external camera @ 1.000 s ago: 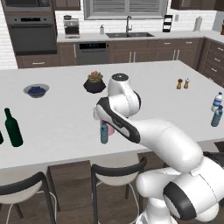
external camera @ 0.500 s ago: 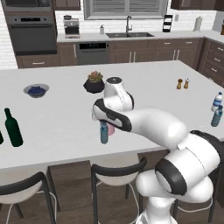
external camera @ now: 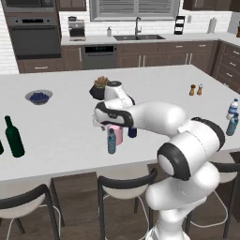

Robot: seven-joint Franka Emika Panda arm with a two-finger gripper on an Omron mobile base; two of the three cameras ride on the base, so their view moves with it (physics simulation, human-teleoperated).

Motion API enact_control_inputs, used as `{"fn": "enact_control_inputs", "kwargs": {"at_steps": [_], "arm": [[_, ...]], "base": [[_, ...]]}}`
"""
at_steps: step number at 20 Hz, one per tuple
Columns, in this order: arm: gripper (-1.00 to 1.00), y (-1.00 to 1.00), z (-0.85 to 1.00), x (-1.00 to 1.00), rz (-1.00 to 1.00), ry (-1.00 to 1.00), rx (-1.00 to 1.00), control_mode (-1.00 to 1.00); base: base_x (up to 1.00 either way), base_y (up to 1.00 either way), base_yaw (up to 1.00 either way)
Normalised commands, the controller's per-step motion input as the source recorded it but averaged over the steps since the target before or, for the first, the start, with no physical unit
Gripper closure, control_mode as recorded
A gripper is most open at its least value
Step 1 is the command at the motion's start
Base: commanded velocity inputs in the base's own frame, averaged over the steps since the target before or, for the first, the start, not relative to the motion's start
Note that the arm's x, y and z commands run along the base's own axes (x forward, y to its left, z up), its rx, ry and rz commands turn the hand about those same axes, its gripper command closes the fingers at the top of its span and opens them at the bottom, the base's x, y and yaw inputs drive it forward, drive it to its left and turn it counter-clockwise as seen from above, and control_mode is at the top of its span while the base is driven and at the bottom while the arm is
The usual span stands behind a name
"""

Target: Move the plastic bottles in the middle to the plastics group, and the glass bottles in the middle to the glass group.

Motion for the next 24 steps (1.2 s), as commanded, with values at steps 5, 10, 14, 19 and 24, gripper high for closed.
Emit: {"fn": "enact_control_inputs", "kwargs": {"at_steps": [5,10,14,19,24], "arm": [[-1.00,0.06,-0.29,0.11,-0.01,0.00,-0.02,-1.00],[-1.00,0.00,-0.17,-0.01,-0.01,0.00,-0.02,-1.00],[-1.00,-0.01,-0.25,0.03,-0.01,0.00,-0.05,-1.00],[-1.00,-0.08,-0.24,0.06,-0.02,0.01,-0.05,-1.00],[-1.00,-0.04,-0.22,0.17,-0.01,0.00,-0.05,-1.00]], "base": [[0.00,0.00,0.00],[0.00,0.00,0.00],[0.00,0.00,0.00],[0.00,0.00,0.00],[0.00,0.00,0.00]]}}
